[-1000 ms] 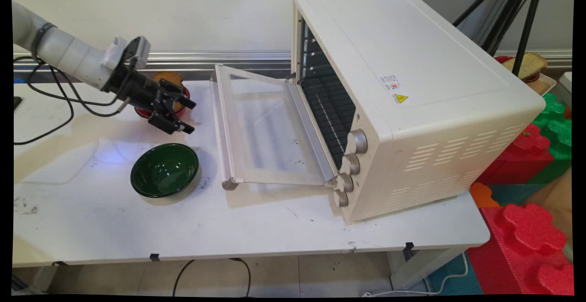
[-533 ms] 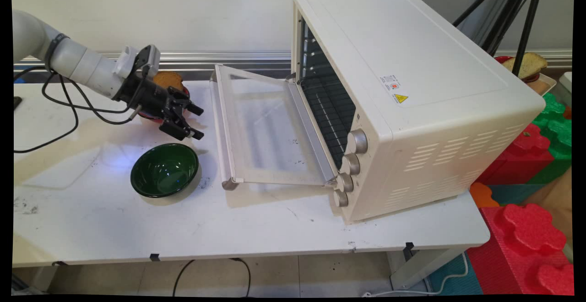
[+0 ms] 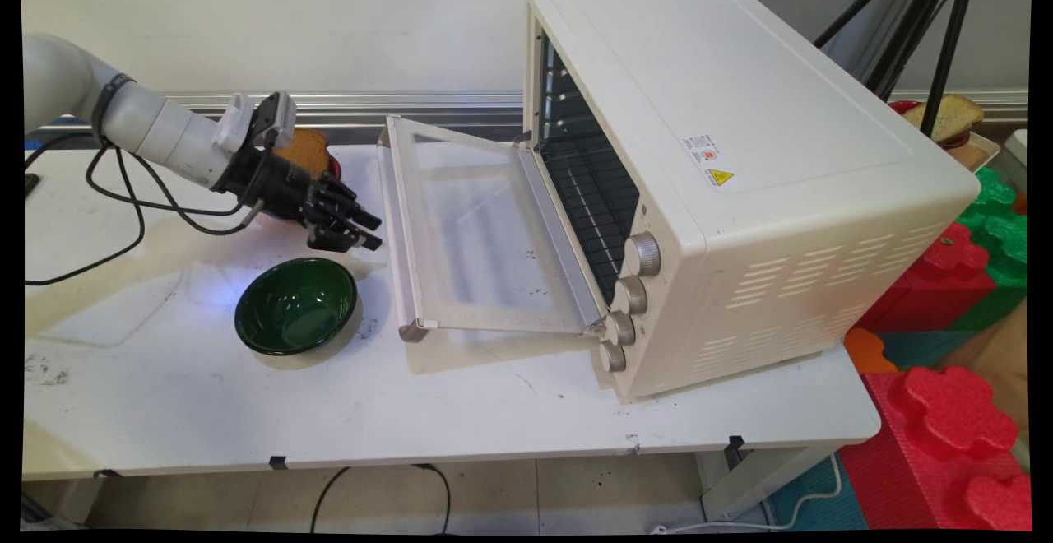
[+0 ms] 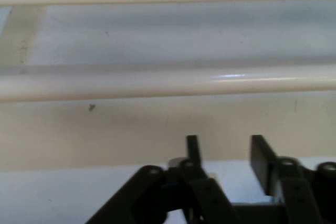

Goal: Close the oven

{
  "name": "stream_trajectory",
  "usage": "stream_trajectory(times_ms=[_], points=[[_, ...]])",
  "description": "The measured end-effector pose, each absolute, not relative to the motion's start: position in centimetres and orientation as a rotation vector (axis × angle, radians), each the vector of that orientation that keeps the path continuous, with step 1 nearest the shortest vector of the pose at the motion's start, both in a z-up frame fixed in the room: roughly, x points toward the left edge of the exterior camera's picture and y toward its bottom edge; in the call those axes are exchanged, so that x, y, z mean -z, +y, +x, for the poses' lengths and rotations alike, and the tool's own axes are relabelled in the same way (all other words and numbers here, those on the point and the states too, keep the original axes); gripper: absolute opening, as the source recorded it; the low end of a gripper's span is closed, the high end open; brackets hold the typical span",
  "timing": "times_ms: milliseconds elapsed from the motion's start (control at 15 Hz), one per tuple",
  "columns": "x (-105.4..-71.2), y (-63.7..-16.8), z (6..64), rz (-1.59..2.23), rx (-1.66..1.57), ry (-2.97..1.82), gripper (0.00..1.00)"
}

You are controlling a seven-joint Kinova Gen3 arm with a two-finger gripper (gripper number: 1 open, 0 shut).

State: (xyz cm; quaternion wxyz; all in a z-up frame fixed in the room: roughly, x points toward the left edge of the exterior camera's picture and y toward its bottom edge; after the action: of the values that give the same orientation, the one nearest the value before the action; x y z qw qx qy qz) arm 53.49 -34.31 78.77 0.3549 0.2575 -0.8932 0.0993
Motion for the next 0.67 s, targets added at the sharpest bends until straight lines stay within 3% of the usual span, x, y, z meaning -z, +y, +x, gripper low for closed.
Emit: stream_trajectory(times_ms=[667], points=[[-78.7, -34.2, 52.1, 0.616, -0.249, -2.253, 0.00]])
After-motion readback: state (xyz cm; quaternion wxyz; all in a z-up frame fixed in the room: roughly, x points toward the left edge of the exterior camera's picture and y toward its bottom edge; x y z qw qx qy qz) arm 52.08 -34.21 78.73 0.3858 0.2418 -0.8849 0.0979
